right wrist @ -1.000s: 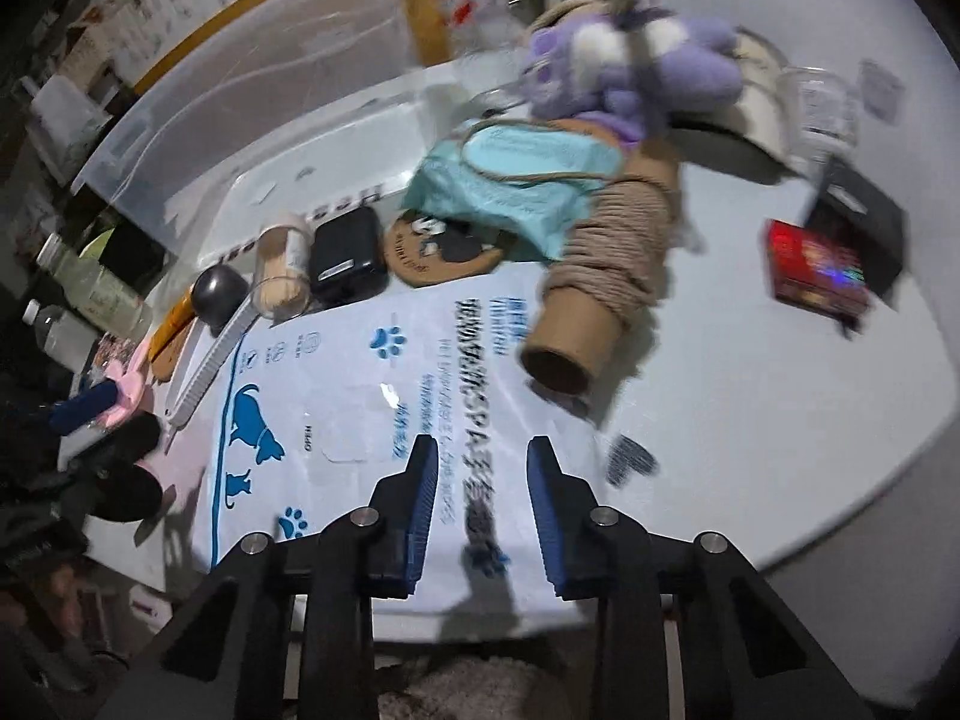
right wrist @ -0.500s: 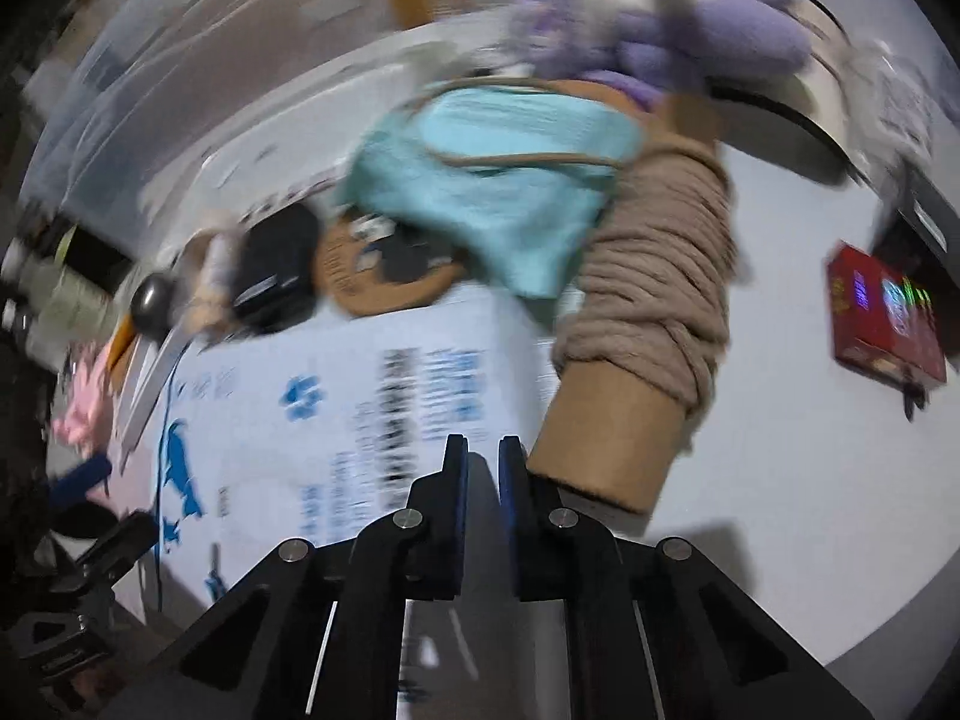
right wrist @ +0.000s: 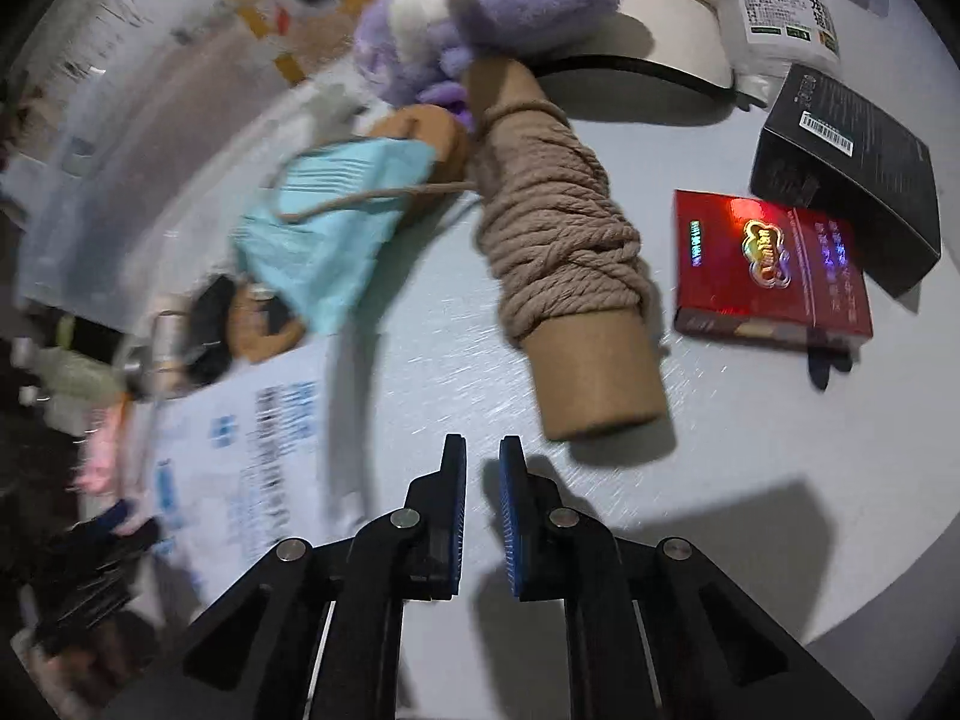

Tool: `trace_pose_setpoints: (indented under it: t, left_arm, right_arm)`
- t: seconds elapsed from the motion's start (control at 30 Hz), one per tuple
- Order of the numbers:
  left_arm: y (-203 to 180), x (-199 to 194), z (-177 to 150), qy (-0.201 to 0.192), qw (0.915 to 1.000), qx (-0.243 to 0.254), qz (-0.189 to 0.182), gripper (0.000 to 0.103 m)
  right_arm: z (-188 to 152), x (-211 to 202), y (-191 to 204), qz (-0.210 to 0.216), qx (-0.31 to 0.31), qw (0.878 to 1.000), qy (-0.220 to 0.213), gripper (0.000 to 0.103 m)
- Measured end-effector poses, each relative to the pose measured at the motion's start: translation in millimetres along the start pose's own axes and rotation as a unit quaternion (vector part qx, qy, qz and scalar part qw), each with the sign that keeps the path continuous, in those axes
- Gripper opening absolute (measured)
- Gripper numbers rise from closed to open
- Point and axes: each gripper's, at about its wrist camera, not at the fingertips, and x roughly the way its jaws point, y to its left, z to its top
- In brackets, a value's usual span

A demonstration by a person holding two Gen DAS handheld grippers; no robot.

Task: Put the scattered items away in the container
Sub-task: 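Move both grippers down toward the white bag with blue cat prints, then grasp one edge of the white bag with the left gripper while the right gripper grasps the opposite edge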

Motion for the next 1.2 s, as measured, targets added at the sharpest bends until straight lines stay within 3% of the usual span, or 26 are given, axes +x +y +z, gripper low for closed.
trace_pose_setpoints:
  t: [0.07, 0.13, 0.17, 0.2, 0.33, 0.43, 0.5, 0.6, 0.73, 0.83, 0.87, 1.03, 1.2]
  left_arm:
    - [-1.5, 4.7, -1.4, 0.006, 1.0, 0.003, 0.007, 0.078]
    - [-3.9, 10.1, -3.2, 0.014, 0.9998, 0.008, 0.014, 0.078]
    - [-4.9, 11.4, -4.1, 0.015, 0.9997, 0.011, 0.017, 0.078]
    - [-5.6, 11.9, -4.6, 0.014, 0.9997, 0.013, 0.018, 0.078]
    - [-7.1, 13.9, -5.4, 0.011, 0.9995, 0.019, 0.023, 0.078]
    - [-6.2, 15.2, -4.1, 0.013, 0.9993, 0.024, 0.025, 0.08]
    - [-6.9, 15.4, -3.2, 0.014, 0.999, 0.031, 0.029, 0.08]
    - [-8.9, 15.2, -3.6, 0.01, 0.9985, 0.04, 0.035, 0.081]
    - [-8.8, 15.0, -4.6, 0.007, 0.9984, 0.043, 0.036, 0.081]
    - [-8.7, 14.7, -4.7, 0.005, 0.9982, 0.047, 0.038, 0.081]
    - [-9.3, 14.4, -4.8, 0.004, 0.9981, 0.048, 0.039, 0.081]
    - [-9.1, 7.8, -8.6, -0.018, 0.9977, 0.056, 0.033, 0.08]
    - [-9.2, -19.6, -16.2, -0.066, 0.9954, 0.069, 0.003, 0.078]
  right_arm:
    - [-9.2, -10.5, 9.4, 0.009, -0.025, 1.0, 0.001, 0.012]
    - [-20.9, -19.2, 15.7, 0.026, -0.034, 0.999, 0.01, 0.029]
    - [-27.2, -23.1, 17.4, 0.032, -0.031, 0.999, 0.015, 0.06]
    - [-32.8, -26.8, 19.2, 0.038, -0.028, 0.999, 0.018, 0.075]
    - [-40.1, -24.8, 25.5, 0.062, -0.031, 0.997, 0.046, 0.075]
    - [-49.3, -15.9, 29.0, 0.077, -0.031, 0.994, 0.071, 0.066]
    - [-57.1, -9.6, 30.3, 0.072, -0.029, 0.993, 0.088, 0.046]
    - [-65.0, -3.3, 27.1, 0.081, -0.007, 0.991, 0.104, 0.033]
    - [-72.3, 4.1, 24.3, 0.063, 0.008, 0.991, 0.118, 0.031]
    - [-74.1, 7.6, 20.7, 0.06, 0.023, 0.991, 0.119, 0.016]
    - [-74.7, 9.2, 18.8, 0.066, 0.03, 0.99, 0.12, 0.006]
    - [-73.5, 7.5, 11.5, 0.089, 0.077, 0.985, 0.125, 0.003]
    - [-57.1, -13.3, 4.6, 0.17, 0.15, 0.967, 0.12, 0.002]
